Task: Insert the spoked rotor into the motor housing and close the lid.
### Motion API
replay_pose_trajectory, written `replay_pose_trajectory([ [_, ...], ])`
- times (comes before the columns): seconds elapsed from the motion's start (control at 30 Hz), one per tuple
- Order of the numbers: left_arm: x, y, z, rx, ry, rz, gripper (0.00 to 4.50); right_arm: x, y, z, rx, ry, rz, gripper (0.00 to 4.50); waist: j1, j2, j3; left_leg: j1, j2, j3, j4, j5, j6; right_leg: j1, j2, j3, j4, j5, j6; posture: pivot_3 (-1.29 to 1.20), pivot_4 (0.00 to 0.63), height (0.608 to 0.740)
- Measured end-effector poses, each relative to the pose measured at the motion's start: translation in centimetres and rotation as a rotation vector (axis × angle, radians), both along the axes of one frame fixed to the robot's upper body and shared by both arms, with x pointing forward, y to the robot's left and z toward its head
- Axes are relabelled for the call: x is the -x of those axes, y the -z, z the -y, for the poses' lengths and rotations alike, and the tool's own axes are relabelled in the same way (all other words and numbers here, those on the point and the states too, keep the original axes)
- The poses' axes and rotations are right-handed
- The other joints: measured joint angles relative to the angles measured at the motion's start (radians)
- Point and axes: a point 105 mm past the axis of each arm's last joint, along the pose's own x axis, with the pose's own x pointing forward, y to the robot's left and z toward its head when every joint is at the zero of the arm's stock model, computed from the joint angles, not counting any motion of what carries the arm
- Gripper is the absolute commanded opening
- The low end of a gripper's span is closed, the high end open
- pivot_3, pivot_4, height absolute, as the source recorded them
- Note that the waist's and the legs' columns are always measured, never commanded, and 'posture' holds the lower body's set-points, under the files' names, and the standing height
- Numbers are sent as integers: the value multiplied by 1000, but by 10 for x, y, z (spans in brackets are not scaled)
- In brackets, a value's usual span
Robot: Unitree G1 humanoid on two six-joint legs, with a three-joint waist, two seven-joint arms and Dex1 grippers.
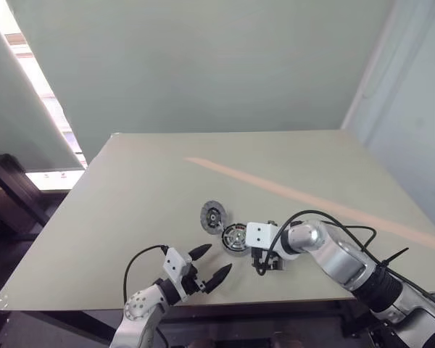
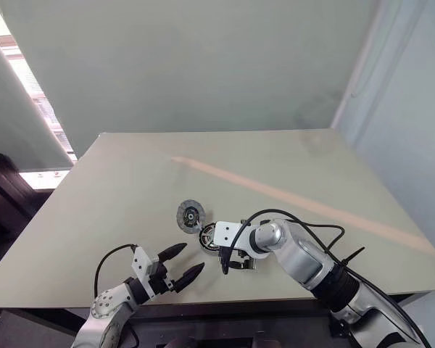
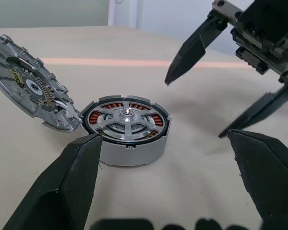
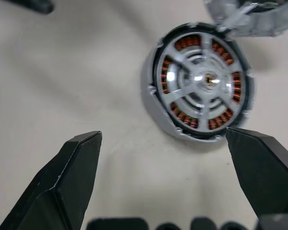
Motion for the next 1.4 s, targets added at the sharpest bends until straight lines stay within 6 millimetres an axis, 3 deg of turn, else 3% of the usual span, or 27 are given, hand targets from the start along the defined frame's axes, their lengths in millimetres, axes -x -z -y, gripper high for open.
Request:
replay_pose_trajectory([
  [0.23,1,1,2,7,1,-4,4500,-3,1,-9,90,-67,26,4470,0,0,0,0,0,0,1,0,0,0,0,0,2,0,0,0,0,740],
  [0.67,2,2,2,7,-4,-9,4500,-10,29,-15,149,-72,-6,4470,0,0,-1,0,0,0,3,0,0,0,0,0,3,1,-1,0,0,740],
  [0.77,2,2,1,6,-6,-10,4500,-13,30,-17,135,-66,-2,3881,-1,-1,-2,1,0,0,3,0,0,1,0,0,4,1,-1,0,0,740],
  [1.07,2,3,1,5,-8,-12,4500,-22,28,-18,122,-52,45,710,0,-1,-3,5,0,0,6,0,-1,1,1,0,12,0,-2,0,0,740],
  [1.13,2,3,0,3,-9,-12,4500,-21,28,-19,119,-64,41,178,-1,-2,-4,7,1,0,6,0,-1,2,1,0,12,0,-2,0,0,740],
  [1.17,2,3,0,4,-9,-10,4500,-19,30,-22,111,-73,33,8,-1,-2,-4,7,1,1,6,0,-1,3,1,1,12,0,-2,0,0,740],
  [1.4,2,3,0,4,-12,-10,4500,-18,32,-22,110,-85,29,8,-1,-2,-4,10,1,1,6,1,-1,4,1,1,12,-1,-3,0,0,740],
])
